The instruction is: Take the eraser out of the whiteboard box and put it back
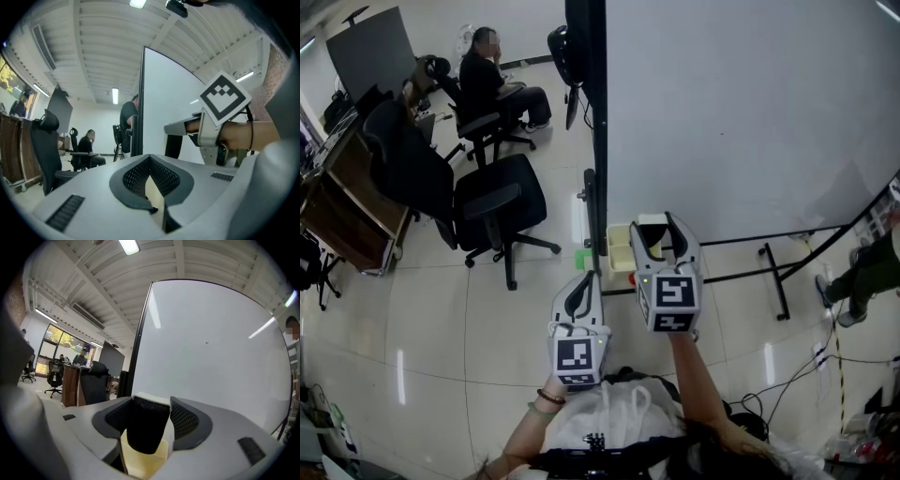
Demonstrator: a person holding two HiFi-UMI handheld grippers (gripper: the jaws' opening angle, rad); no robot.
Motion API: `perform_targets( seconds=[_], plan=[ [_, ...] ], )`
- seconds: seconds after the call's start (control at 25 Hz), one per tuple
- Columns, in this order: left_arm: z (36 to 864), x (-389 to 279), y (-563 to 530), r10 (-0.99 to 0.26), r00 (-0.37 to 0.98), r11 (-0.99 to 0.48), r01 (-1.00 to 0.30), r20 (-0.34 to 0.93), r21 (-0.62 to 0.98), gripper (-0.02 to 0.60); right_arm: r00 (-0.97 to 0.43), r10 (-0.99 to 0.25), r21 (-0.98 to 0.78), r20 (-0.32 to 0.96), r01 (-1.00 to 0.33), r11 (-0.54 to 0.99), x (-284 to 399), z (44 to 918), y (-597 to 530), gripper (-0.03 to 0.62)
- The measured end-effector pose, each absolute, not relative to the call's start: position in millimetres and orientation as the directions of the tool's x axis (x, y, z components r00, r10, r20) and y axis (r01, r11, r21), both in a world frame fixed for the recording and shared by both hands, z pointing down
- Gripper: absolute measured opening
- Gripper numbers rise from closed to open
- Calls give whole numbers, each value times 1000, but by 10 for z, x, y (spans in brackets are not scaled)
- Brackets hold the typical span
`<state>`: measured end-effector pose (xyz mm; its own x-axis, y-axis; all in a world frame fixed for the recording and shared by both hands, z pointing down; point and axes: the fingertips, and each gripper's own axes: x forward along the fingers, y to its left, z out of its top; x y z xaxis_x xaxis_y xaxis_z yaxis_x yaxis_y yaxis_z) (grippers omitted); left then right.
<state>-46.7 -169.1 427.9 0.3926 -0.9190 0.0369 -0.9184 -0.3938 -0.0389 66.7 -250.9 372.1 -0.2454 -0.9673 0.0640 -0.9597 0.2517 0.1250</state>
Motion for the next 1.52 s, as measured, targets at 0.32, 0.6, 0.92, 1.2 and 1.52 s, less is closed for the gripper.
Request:
perform_targets(
  seconds=[0.32,0.6,0.92,1.2,1.52],
  plan=[
    [4259,-611,-1695,-934,356,-357,-933,34,-39,2,-220,-955,172,199,-952,255,491,4272,-2905,262],
    [4295,-694,-1699,-942,333,-335,-942,47,-30,2,-220,-926,217,307,-931,294,482,4714,-2963,272],
    [4303,-590,-1680,-932,358,-360,-932,46,-37,2,-248,-936,116,251,-952,283,550,4540,-2936,331],
    [4317,-616,-1667,-935,352,-354,-935,52,-30,2,-296,-955,-59,32,-954,294,731,3905,-2305,242],
    [4336,-480,-1656,-921,386,-388,-921,57,-26,2,-279,-946,-54,164,-960,274,735,4384,-1861,123]
  ],
)
